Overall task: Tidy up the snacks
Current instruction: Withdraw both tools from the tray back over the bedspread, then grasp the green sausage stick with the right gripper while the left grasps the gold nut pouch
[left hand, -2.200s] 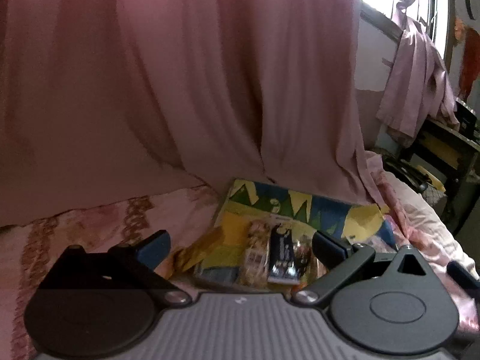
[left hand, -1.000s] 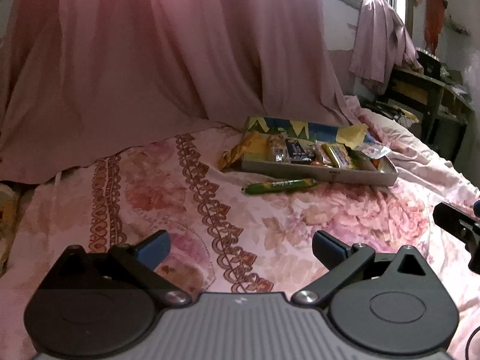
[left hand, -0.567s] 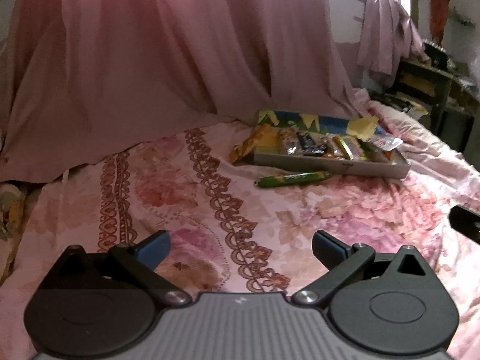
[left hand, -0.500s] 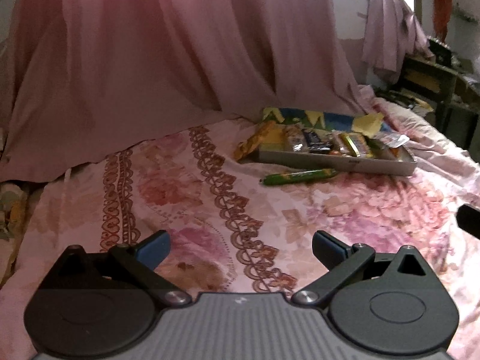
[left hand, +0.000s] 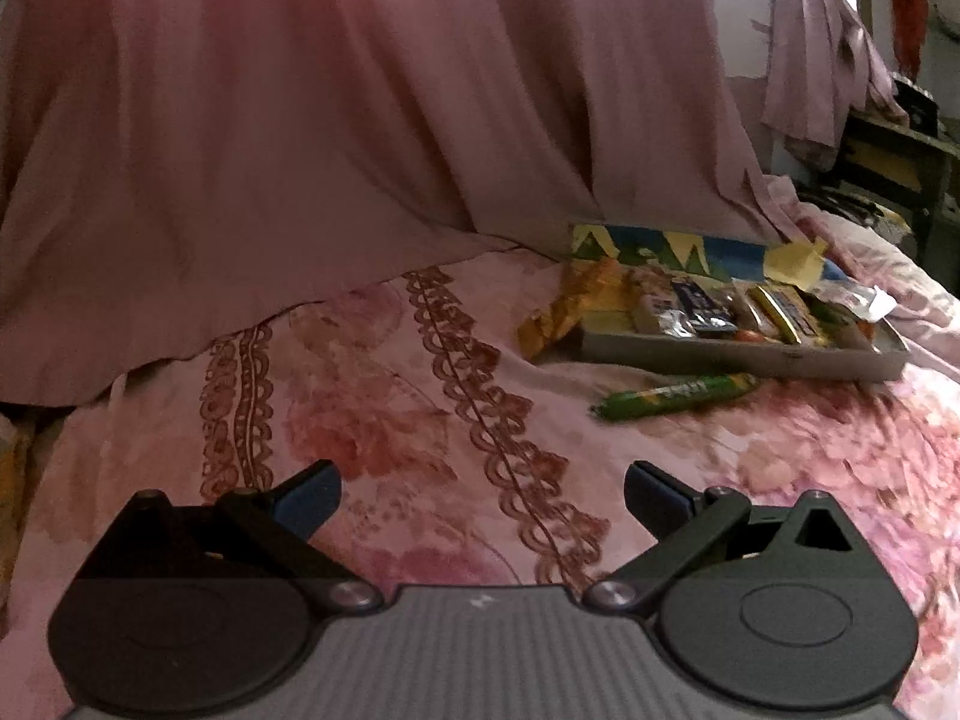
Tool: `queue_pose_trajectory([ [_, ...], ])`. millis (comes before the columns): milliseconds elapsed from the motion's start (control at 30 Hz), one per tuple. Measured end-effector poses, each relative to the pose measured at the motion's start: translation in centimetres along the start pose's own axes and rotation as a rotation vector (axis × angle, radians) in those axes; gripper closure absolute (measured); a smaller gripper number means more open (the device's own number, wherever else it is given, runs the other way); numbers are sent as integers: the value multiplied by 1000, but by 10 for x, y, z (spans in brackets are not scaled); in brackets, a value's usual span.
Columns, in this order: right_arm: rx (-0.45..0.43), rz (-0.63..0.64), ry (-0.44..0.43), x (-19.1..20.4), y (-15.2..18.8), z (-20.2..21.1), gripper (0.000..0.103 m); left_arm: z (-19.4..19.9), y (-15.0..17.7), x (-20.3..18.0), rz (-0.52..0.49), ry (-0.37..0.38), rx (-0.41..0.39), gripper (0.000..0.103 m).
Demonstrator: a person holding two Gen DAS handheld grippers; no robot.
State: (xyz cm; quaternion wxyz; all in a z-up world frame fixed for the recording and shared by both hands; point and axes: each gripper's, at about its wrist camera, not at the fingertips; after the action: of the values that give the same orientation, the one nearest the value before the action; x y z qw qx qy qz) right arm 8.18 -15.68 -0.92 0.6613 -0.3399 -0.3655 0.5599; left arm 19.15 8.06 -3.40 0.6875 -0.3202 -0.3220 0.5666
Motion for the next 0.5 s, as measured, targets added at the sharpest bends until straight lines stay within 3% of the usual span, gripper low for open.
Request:
queue_pose_trajectory([
  [233,85,-28,9,25,-10,-49,1,-43,-7,32,41,18,74,0],
  [500,183,-99,24,63,-32,-114,1,-72,-11,78,160,-4,42,0],
])
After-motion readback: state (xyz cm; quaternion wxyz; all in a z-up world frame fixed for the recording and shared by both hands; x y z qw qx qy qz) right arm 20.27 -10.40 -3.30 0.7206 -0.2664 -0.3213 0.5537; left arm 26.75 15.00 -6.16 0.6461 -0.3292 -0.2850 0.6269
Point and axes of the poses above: each gripper's, at about its wrist camera, not at the fingertips, and z roughly against the way its jaws point, x to its left, y to its underside, and after that the axes turned 6 degrees about -z, right-handed
